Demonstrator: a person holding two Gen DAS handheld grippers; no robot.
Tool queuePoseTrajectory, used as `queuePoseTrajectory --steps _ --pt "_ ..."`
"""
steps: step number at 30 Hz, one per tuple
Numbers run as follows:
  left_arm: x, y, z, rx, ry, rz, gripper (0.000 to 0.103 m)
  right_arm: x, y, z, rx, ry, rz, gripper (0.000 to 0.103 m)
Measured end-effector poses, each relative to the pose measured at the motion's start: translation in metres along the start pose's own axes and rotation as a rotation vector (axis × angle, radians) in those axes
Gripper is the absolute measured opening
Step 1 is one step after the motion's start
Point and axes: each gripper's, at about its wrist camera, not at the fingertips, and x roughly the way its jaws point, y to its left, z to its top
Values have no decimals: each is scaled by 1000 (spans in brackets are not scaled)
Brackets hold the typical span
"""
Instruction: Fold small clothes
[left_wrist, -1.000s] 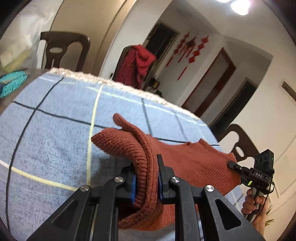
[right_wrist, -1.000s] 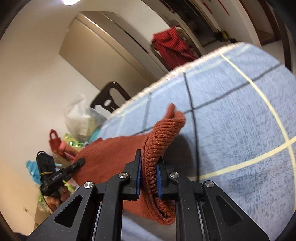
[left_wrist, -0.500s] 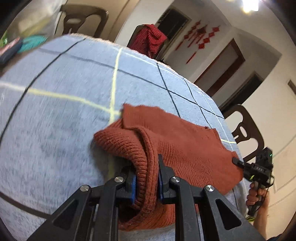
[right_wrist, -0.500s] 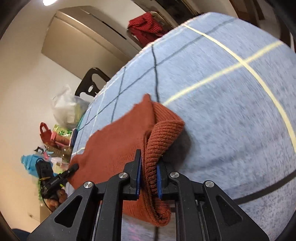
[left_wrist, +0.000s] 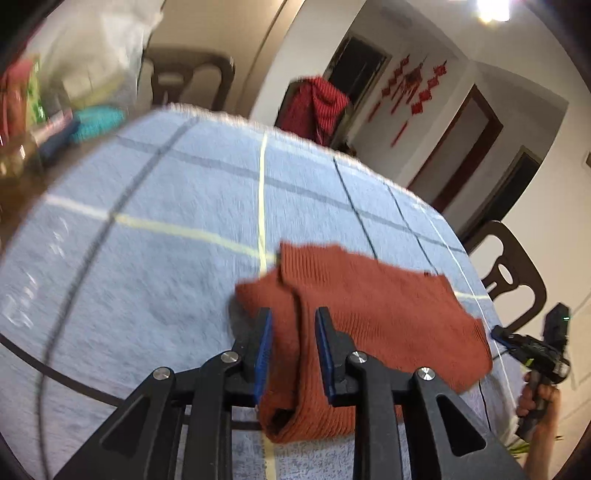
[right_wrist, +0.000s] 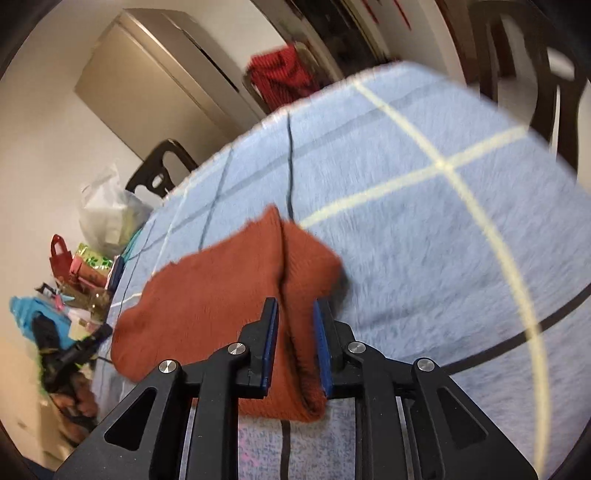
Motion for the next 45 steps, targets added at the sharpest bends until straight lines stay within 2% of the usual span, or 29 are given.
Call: queuePoseTrajectory --steps 2,4,6,9,10,11,12,16,19,24,27,30,34,37,39,42,45 --pt "-6 -9 5 30 -28 10 26 -6 13 5 -53 -28 14 20" --pt "0 -24 8 70 -30 -22 26 3 25 7 -97 -14 20 20" --pt "18 -34 5 101 12 -36 26 19 31 4 -123 31 12 20" --pt "53 -38 -2 128 82 9 26 49 32 -1 -161 90 -54 20" --pt "62 -37 -4 129 102 30 26 60 29 -2 -165 108 -86 15" --pt "70 -34 -6 127 115 41 26 62 29 -3 -167 97 -91 14" --pt "71 -31 -6 120 88 28 26 64 29 -3 -174 79 -94 14" --pt "71 -23 -1 88 95 8 26 67 36 -3 -224 68 -135 14" --pt "64 -22 1 77 101 4 26 61 36 -2 -219 69 -132 16" --pt "48 -23 -3 112 62 54 26 42 35 3 -216 -4 -148 17" --pt "54 -17 -11 117 87 60 26 55 15 3 -181 57 -220 16" --pt "48 -18 -11 124 79 68 26 48 9 4 -156 35 -194 16" --pt "33 -25 -3 145 28 85 26 32 25 4 -204 -9 -175 17" --pt "31 -38 -1 175 11 57 26 28 40 3 -243 -27 -138 17" --pt "42 -44 -2 190 30 44 27 38 47 0 -273 -9 -129 17" --pt "65 -40 -7 183 84 76 27 61 39 1 -255 49 -163 17" --pt "66 -38 -10 178 81 71 27 64 28 2 -210 54 -162 17"
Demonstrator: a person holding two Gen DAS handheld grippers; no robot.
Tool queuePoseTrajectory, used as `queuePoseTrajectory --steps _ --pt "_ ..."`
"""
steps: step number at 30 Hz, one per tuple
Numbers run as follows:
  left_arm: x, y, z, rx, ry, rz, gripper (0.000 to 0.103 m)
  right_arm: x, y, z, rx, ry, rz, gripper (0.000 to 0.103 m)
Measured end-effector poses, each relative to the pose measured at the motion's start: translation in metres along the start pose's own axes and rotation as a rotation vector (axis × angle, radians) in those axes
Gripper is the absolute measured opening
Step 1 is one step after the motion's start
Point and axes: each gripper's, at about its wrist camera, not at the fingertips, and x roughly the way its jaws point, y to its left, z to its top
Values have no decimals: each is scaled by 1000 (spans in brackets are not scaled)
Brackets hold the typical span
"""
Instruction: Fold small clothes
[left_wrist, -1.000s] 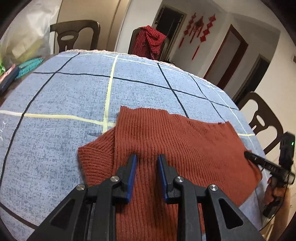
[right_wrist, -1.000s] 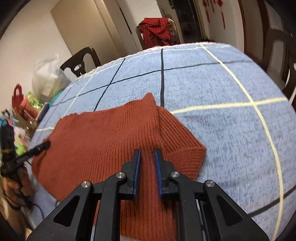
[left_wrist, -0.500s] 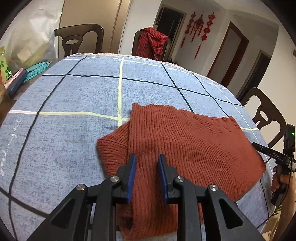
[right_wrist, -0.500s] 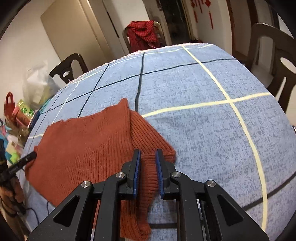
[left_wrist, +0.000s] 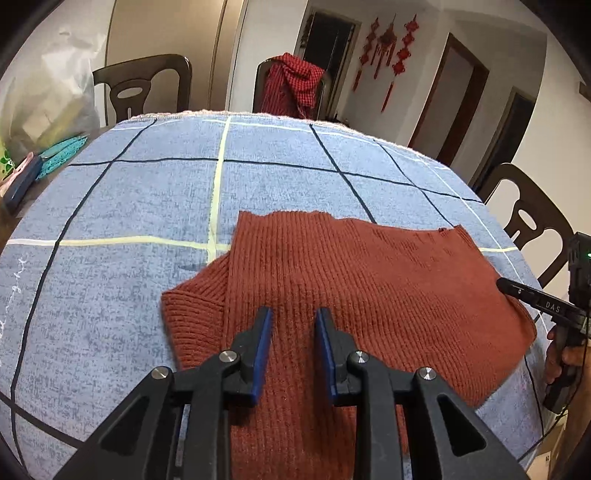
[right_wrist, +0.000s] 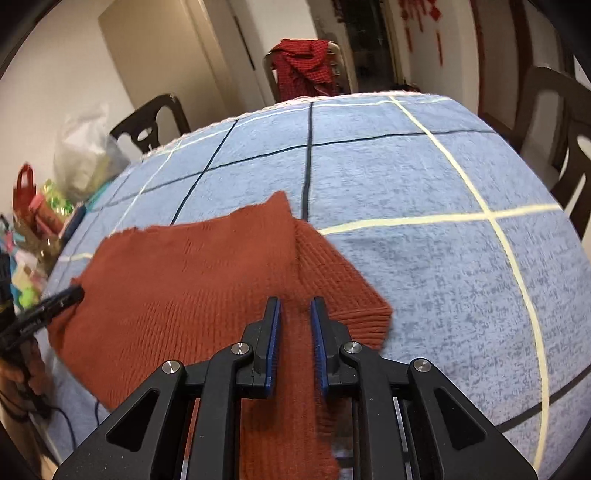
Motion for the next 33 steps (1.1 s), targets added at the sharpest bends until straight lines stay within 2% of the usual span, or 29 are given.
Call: queuePoseTrajectory --steps 7,11,13,15,16,20,26,30,33 --pt "-9 6 6 -13 -17 26 27 -18 8 3 -11 -37 6 17" --pt "-7 4 1 -1 -6 41 28 -24 22 -1 -65 -52 16 17" --pt "-5 2 -2 8 -8 45 31 -17 26 -4 -98 -33 23 17" --pt "-5 0 -3 14 -10 61 31 -2 28 -7 -121 22 -11 17" --pt "-5 -2 -2 17 -8 69 32 -3 30 -8 -132 -1 -18 19" --pt "-11 -5 -3 23 -2 94 32 -9 39 -9 -165 0 -21 21" --pt "-28 -14 -10 49 -28 119 33 -22 67 -17 -253 -20 27 22" --pt "-37 -18 -14 67 -39 131 33 -21 89 -23 -327 -15 53 31" --pt "-42 -22 -16 72 -46 130 33 -18 101 -28 -358 -5 82 31"
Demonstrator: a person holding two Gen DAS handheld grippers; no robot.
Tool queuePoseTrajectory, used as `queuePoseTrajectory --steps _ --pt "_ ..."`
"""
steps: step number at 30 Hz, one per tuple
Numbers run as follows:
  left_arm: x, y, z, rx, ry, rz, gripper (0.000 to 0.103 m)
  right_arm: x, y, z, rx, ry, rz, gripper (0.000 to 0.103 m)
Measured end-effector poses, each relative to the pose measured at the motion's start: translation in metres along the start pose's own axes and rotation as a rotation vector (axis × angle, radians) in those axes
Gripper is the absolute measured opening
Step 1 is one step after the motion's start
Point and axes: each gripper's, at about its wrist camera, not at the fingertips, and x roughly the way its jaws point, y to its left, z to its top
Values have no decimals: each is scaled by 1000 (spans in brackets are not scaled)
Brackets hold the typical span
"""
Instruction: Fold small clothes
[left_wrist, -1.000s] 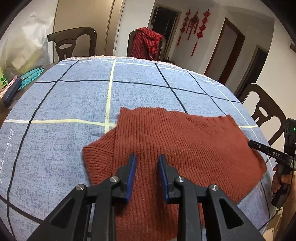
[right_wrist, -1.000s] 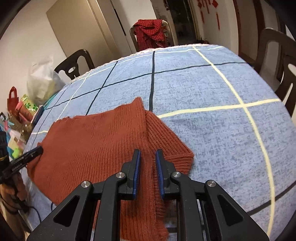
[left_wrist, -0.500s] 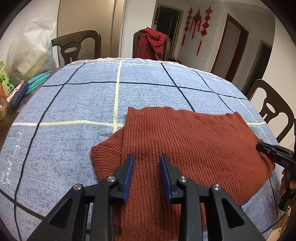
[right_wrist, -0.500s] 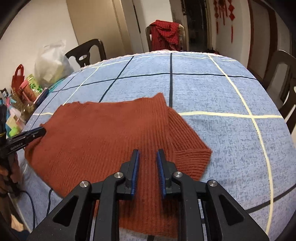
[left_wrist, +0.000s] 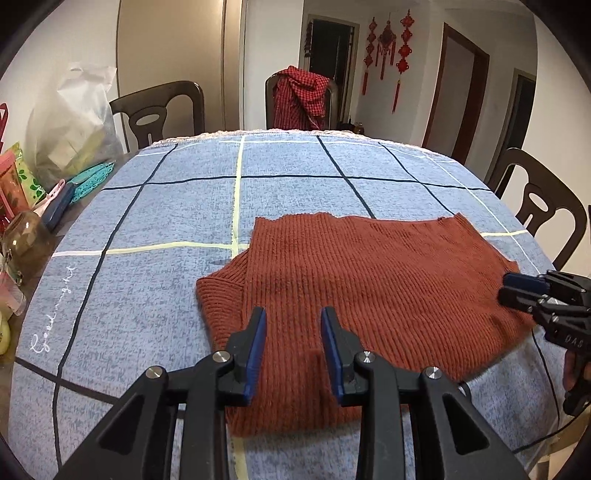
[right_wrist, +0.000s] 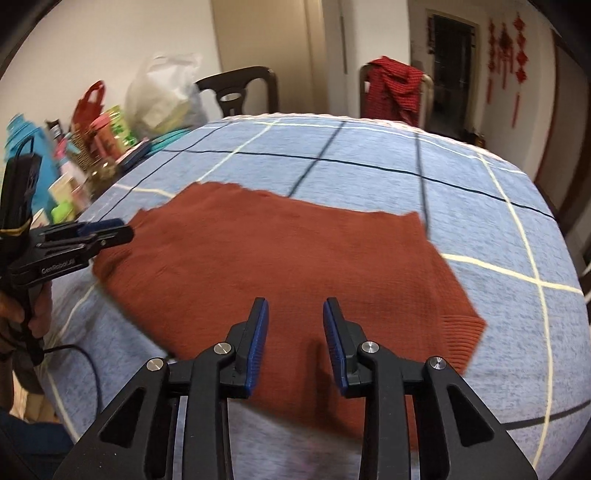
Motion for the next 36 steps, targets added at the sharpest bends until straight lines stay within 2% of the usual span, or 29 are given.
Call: queuePoseTrajectory --steps 6,8,11,17,20,25,28,29,32,36 --pt "-3 -14 -8 35 -7 -40 35 7 22 -5 -41 4 23 31" --pt "2 -19 -13 56 13 -63 35 11 29 -10 -62 18 25 31" --pt "12 -24 -23 73 53 -64 36 16 31 -18 -95 42 -6 31" --pt "5 -16 -25 50 39 -102 37 1 19 -29 -96 33 -28 31" --pt "-1 -1 -26 13 29 -112 37 -6 1 -33 -56 41 -67 31" --pt "-10 30 -20 -108 -3 -127 37 -17 -25 -34 49 33 -94 31" --pt "-7 42 -13 -150 -25 -69 54 -19 -25 -28 69 6 -93 31" --pt "-5 46 -11 -168 -23 -64 54 -18 -23 -25 70 1 -86 31" --pt "8 58 -8 -235 7 -118 54 -11 -14 -17 67 -10 -39 31" --pt "25 64 -7 -265 39 -147 54 -4 -2 -10 48 -19 -1 31"
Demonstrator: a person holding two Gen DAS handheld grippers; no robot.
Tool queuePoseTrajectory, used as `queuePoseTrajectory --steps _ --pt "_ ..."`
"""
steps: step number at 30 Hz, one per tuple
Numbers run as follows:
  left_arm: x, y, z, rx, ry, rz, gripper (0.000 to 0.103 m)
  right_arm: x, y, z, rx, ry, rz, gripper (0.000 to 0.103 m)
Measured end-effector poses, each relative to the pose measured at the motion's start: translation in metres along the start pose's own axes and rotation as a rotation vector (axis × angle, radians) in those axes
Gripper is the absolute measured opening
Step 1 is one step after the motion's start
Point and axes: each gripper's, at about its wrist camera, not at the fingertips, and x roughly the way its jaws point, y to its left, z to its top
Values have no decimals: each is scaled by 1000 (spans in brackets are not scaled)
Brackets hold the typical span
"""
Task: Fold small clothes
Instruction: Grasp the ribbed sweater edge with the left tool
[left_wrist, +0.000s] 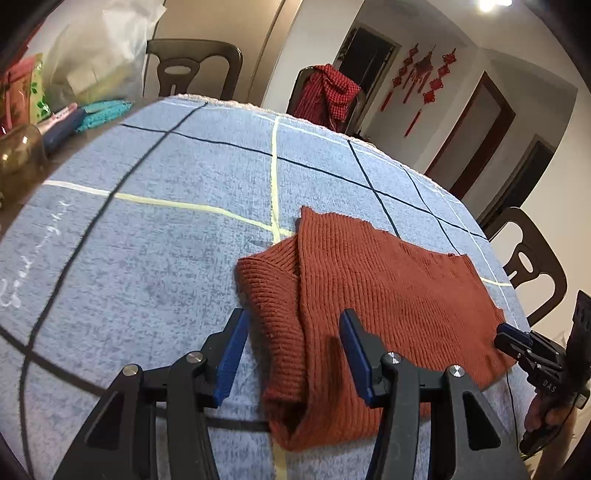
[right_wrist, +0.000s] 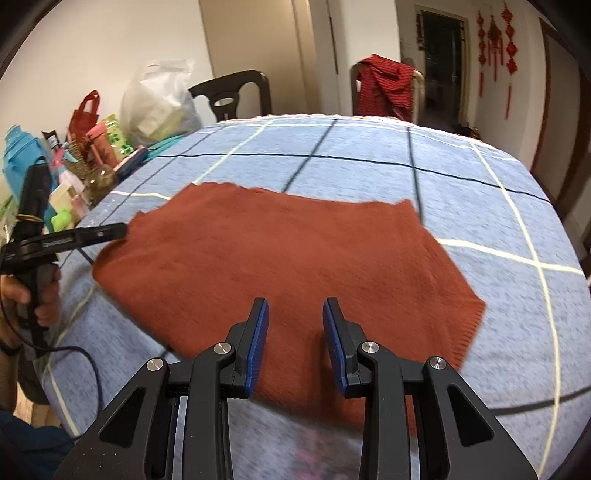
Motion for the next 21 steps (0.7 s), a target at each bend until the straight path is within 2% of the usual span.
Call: queuePoseTrajectory --steps 3,6,12,17,18,20,21 --pt "12 7 2 -58 33 -45 54 6 6 4 -8 0 26 31" --pt "12 7 1 -70 29 -75 54 10 9 7 -7 1 44 31" --pt "7 2 -8 -104 50 -183 54 14 12 6 -9 15 53 31" --pt "10 -2 -10 -91 43 -168 53 19 16 12 -9 10 75 31" --pt "12 -4 -9 -82 41 -156 51 20 19 16 -17 6 77 31" --pt "15 -9 -8 -57 35 -113 36 23 24 21 -33 -7 79 31" --pt "16 -9 -8 -54 33 -107 36 25 26 23 -39 -14 79 31"
